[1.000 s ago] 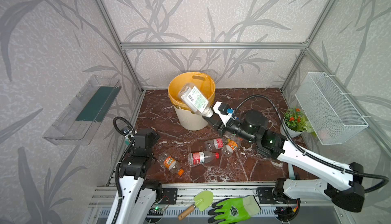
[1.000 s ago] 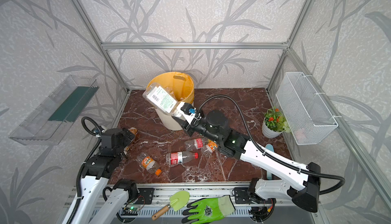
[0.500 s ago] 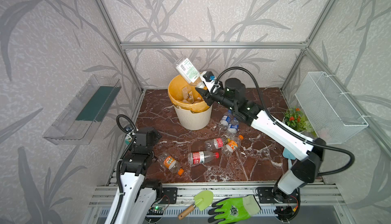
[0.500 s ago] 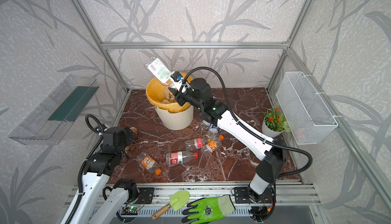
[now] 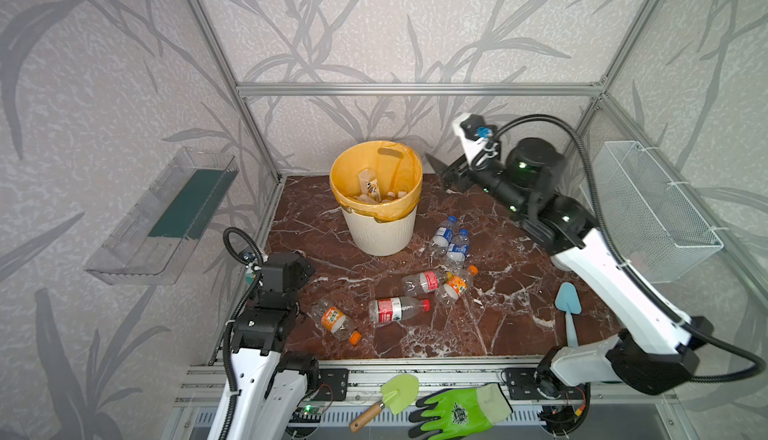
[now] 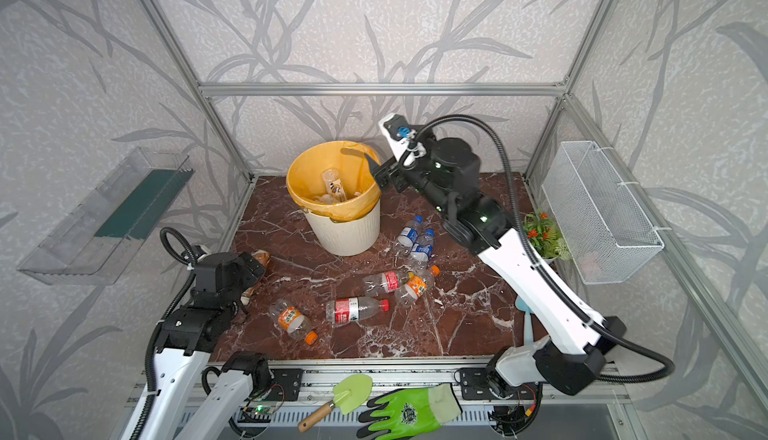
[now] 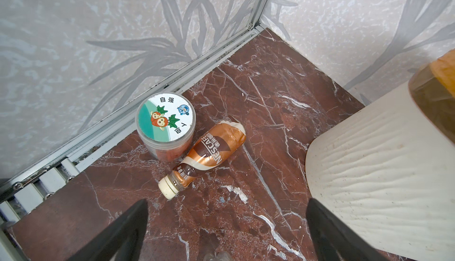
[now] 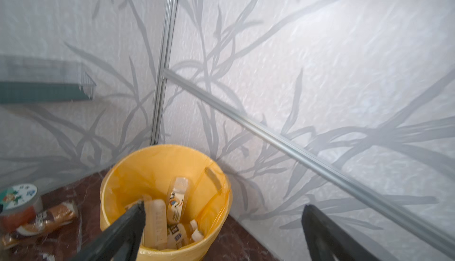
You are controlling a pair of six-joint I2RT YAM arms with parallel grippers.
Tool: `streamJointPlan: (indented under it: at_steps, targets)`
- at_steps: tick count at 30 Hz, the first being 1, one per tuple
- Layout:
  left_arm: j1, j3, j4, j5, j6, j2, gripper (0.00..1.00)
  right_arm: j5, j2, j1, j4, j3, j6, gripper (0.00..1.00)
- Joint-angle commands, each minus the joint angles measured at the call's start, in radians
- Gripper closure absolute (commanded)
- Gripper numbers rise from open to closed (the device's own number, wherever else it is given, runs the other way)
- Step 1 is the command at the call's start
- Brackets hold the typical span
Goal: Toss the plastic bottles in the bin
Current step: 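Withdraw the right gripper while the left reaches toward the Nescafe bottle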
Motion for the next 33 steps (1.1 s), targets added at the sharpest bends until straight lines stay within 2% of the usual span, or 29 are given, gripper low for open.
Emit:
streamJointPlan:
  at_steps: [1,5,12,22,24,33]
  targets:
    - [0.003,0.025,-0.025,-0.037,0.017,0.017,0.01,0.031,-0.039,-0.048,0.024,-0.115,0.029,0.0]
    - [0.005,0.027,-0.023,-0.029,0.026,0.063,0.01,0.013,-0.083,-0.098,0.03,-0.271,0.117,0.0]
    - [0.005,0.03,0.012,-0.03,0.105,0.18,0.01,-0.098,-0.151,-0.234,0.107,-0.593,0.372,0.01]
    - [0.01,0.096,0.092,-0.076,0.243,0.445,0.01,-0.162,-0.201,-0.31,0.176,-0.854,0.502,0.01]
    - [0.016,0.117,0.094,-0.1,0.23,0.512,0.01,-0.181,-0.204,-0.338,0.197,-0.895,0.528,0.01]
    - [0.033,0.265,0.081,-0.055,0.327,0.797,0.01,-0.256,-0.223,-0.446,0.249,-1.004,0.58,0.01]
